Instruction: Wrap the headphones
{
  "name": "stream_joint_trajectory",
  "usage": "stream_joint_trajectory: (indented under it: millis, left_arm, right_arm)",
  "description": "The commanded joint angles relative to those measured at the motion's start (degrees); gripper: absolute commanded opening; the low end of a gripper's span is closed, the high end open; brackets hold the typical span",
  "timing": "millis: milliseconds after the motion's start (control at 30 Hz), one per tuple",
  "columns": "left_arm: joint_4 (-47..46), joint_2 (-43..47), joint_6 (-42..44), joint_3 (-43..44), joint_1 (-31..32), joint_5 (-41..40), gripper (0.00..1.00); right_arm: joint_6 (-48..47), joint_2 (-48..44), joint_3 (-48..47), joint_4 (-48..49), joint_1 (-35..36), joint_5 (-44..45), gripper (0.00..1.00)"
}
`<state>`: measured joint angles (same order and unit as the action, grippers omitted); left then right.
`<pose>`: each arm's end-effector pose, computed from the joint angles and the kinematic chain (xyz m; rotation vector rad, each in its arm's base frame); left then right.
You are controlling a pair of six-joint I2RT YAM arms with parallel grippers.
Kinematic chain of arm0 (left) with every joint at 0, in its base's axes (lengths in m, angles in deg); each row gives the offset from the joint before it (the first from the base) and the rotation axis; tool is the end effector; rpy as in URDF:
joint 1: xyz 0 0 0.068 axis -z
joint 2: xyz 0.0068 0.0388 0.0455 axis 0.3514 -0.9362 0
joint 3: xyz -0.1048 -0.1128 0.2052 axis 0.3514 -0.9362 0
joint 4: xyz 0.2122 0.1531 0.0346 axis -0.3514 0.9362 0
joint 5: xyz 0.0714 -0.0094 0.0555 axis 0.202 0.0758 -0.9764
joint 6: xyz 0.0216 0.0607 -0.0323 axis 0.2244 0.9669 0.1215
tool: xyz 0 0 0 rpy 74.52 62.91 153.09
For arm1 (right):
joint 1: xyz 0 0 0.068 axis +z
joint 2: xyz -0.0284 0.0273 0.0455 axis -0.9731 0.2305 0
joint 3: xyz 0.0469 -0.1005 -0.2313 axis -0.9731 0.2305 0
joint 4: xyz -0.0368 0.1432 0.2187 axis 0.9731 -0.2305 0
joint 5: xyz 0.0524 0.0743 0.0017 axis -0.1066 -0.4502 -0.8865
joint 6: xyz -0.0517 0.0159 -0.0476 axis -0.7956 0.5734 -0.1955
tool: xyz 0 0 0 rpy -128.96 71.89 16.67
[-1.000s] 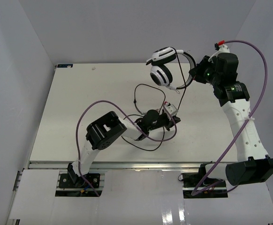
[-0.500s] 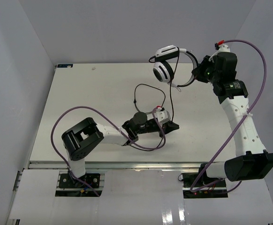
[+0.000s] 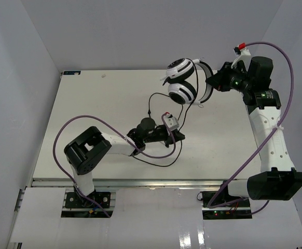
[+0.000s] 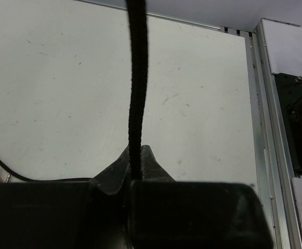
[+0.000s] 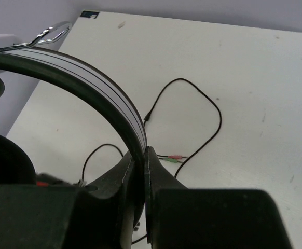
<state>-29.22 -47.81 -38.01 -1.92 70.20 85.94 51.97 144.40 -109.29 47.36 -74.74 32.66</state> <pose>0.2320 -0.3191 0.1655 1.1035 1.4489 -1.0954 0.3076 0.0423 0.4230 -0.2335 1.8359 0.6917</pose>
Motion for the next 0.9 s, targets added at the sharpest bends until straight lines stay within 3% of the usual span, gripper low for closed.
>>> stream_joint_trajectory:
  millis: [0, 100, 233, 333, 433, 567, 733, 867]
  left_arm:
    - [-0.56, 2.48, -2.02, -0.85, -4.95, 6.92, 0.00]
    - [1.03, 4.55, -2.69, -0.80, -7.35, 11.98, 0.00]
    - [5.77, 7.04, -3.44, -0.27, -10.54, 20.00, 0.03]
    - [8.92, 8.51, -4.11, 0.12, -13.45, 26.02, 0.08]
    - [11.98, 10.20, -4.83, 0.51, -15.65, 29.47, 0.09]
    - [14.65, 10.44, -7.71, 2.87, -16.84, 34.57, 0.11]
    - [27.38, 7.57, -12.36, 11.86, -16.85, 43.32, 0.11]
    - [35.87, 5.70, -14.99, 16.64, -16.85, 47.71, 0.12]
  right_arm:
    - [-11.29, -6.43, -1.02, 5.57, -0.46, -20.40, 0.08]
    - [-21.80, -8.12, 0.45, 1.01, -0.95, -26.22, 0.08]
    - [-40.69, -7.69, -1.41, -14.16, -0.88, -30.31, 0.08]
    - [-58.32, -7.19, -2.64, -28.07, -0.87, -27.87, 0.08]
    - [-67.05, -8.75, -0.30, -32.40, 0.33, -20.31, 0.08]
    - [-70.04, -13.43, 8.28, -27.60, 4.84, -8.26, 0.08]
    - [-66.37, -20.34, 22.80, -10.17, 15.85, 15.95, 0.08]
    - [-61.78, -21.05, 28.32, -0.18, 19.90, 27.76, 0.08]
